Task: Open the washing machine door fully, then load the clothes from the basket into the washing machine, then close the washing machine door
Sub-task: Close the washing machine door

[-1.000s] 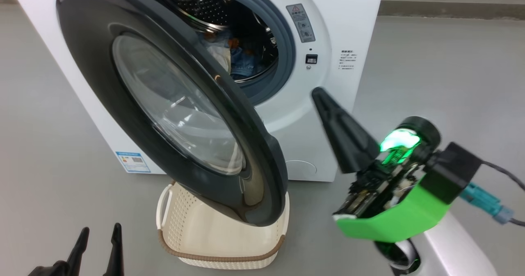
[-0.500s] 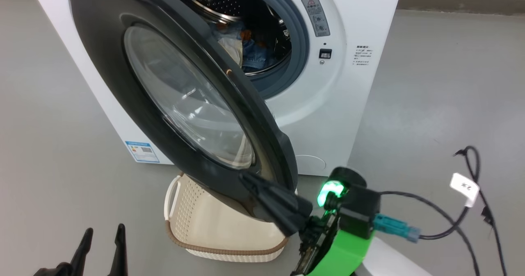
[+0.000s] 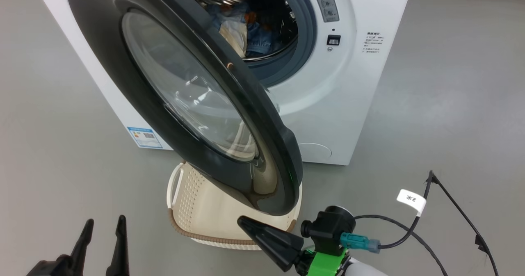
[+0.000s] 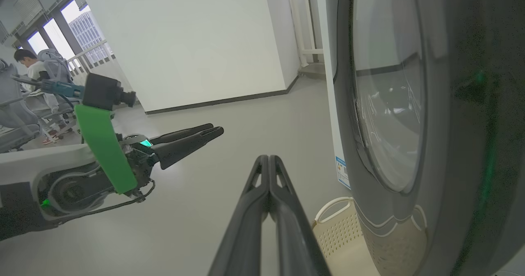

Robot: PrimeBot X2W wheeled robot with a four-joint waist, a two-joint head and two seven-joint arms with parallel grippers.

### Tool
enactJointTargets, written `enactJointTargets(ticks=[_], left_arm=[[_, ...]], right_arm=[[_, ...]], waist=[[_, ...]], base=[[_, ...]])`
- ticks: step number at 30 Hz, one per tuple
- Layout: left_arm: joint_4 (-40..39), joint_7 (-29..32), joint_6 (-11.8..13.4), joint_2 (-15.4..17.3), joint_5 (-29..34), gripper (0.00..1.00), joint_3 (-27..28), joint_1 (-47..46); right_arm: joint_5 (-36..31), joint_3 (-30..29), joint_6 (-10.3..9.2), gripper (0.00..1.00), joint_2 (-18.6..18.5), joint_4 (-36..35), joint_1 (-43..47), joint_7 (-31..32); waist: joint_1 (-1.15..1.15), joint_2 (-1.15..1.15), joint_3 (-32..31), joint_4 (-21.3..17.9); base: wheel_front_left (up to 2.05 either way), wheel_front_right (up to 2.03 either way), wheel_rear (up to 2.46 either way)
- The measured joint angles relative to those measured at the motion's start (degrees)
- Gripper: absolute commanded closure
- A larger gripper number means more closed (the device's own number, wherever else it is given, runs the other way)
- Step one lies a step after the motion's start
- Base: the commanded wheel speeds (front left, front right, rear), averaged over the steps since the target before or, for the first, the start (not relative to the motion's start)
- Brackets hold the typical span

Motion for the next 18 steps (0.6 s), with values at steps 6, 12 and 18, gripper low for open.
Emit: enactJointTargets(ticks=[6, 12, 18], left_arm=[[0.0, 0.0, 0.0, -0.3, 0.0, 0.0, -0.3, -0.5], [0.0, 0.0, 0.0, -0.4, -0.2, 0.0, -0.3, -1.8], [0.0, 0.0, 0.0, -0.5, -0.5, 0.0, -0.3, -2.2]], right_arm=[[0.0, 2.4, 0.0, 1.0, -0.6, 5.1, 0.0, 0.0], [-0.2, 1.3, 0.0, 1.0, -0.8, 8.3, -1.3, 0.0], [-0.8, -0.5, 0.0, 1.0, -0.8, 10.5, -2.0, 0.0]], waist=[[0.0, 0.0, 1.4, 0.2], [0.0, 0.0, 2.7, 0.4], [0.0, 0.0, 3.4, 0.3]], base=[[0.0, 0.0, 0.0], [0.0, 0.0, 0.0], [0.0, 0.0, 0.0]])
